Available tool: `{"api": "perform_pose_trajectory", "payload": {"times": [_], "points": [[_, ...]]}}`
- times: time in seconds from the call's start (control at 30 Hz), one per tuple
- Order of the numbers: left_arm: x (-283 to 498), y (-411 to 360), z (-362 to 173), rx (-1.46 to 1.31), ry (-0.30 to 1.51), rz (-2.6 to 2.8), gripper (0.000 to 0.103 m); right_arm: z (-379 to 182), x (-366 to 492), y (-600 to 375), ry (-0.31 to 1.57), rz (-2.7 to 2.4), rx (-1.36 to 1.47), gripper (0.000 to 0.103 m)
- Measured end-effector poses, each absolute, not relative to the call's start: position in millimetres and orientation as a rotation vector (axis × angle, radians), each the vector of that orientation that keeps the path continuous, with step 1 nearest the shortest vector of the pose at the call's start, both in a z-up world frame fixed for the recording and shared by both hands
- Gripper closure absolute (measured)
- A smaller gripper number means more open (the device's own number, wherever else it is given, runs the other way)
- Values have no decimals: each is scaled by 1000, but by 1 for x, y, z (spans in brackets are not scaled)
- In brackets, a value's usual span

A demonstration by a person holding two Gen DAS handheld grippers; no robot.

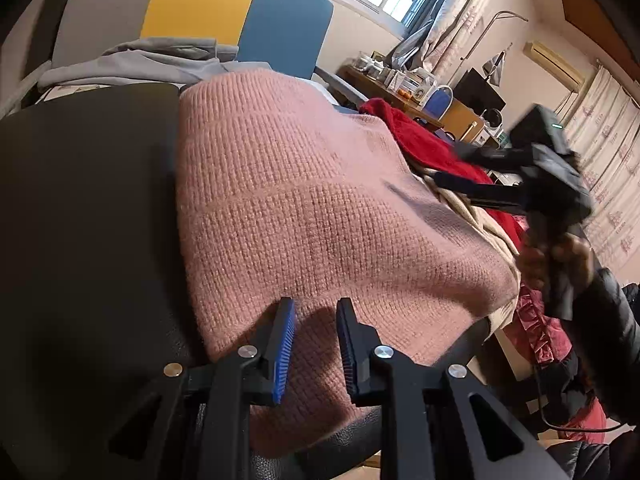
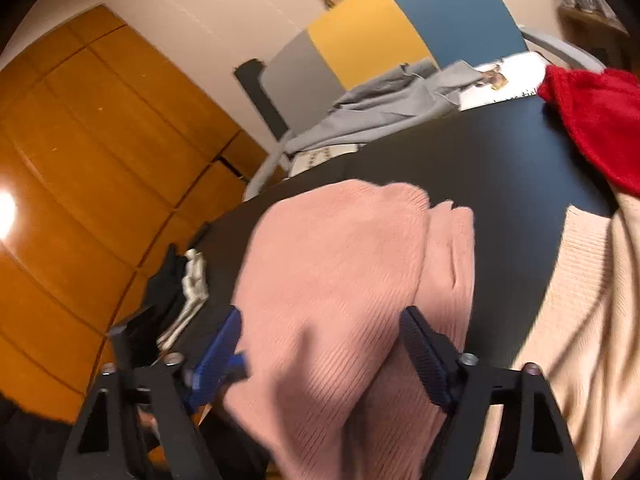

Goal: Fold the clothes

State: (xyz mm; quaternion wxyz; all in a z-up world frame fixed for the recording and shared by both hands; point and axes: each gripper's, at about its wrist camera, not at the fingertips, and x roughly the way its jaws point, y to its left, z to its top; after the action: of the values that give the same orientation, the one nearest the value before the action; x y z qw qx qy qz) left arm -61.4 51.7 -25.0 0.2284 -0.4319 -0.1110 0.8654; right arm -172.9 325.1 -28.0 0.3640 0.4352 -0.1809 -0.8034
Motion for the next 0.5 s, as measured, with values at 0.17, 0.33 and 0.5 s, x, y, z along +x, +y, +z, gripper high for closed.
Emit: {"api": "perform_pose_trajectory", "payload": {"times": [0.17, 0.33, 0.5], "points": [[-59, 50, -30, -1180, -293, 2379, 81, -59, -198, 310, -527, -2071, 1226, 35], [-59, 51, -31, -1170, -244, 2377, 80, -58, -202, 310, -515, -2108, 1220, 47], [-59, 52, -29, -1147, -230, 2363, 78, -26, -199, 303, -360, -2214, 1146, 93]]}}
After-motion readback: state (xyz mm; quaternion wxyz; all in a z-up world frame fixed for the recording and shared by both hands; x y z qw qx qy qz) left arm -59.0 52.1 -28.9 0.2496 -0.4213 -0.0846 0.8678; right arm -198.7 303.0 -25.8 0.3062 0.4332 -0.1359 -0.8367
